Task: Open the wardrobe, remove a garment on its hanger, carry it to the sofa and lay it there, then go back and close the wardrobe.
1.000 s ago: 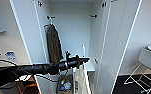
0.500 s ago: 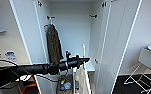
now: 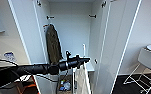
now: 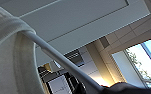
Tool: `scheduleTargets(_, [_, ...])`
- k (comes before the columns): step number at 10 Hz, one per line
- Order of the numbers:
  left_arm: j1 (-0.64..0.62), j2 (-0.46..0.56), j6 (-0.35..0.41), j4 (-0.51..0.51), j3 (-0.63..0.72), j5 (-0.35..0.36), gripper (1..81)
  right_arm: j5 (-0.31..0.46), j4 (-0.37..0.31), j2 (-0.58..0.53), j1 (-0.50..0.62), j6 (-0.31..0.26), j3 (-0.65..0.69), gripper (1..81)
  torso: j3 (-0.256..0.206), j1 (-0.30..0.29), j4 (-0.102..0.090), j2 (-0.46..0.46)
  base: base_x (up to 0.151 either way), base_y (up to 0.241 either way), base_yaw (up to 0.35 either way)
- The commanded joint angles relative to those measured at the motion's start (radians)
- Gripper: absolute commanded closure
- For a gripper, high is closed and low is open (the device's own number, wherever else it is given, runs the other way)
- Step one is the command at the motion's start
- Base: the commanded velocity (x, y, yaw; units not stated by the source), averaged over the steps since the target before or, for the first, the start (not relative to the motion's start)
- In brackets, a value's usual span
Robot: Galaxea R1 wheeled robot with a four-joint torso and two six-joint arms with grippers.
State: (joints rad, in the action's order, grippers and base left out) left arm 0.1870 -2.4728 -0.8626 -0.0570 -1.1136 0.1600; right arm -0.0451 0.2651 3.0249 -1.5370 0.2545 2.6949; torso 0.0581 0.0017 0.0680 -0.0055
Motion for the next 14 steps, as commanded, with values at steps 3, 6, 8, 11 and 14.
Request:
scheduleTargets(3, [-0.140,0.041,0.005,0.046,0.066,-0.007,81.1,0.059,0.017,-0.158,-0.004,-0.003,-0.158,1.0,0.000,0.000,0.000,0.000,0.000,0.000,-0.212])
scheduleTargets(6, [-0.129,0.075,0.005,0.062,0.124,-0.014,81.1,0.048,0.025,-0.191,-0.019,-0.004,-0.175,1.0,0.000,0.000,0.000,0.000,0.000,0.000,-0.235])
scheduleTargets(8, [-0.129,0.093,0.005,0.063,0.158,-0.028,81.1,0.059,0.031,-0.193,-0.027,-0.003,-0.173,1.0,0.000,0.000,0.000,0.000,0.000,0.000,-0.247])
scheduleTargets(11, [-0.122,0.109,0.005,0.062,0.173,-0.028,81.1,0.077,0.034,-0.193,-0.027,-0.003,-0.173,1.0,0.000,0.000,0.000,0.000,0.000,0.000,-0.248])
scheduleTargets(14, [-0.111,0.113,0.005,0.077,0.173,-0.036,81.1,0.062,0.034,-0.194,-0.029,-0.003,-0.175,1.0,0.000,0.000,0.000,0.000,0.000,0.000,-0.249])
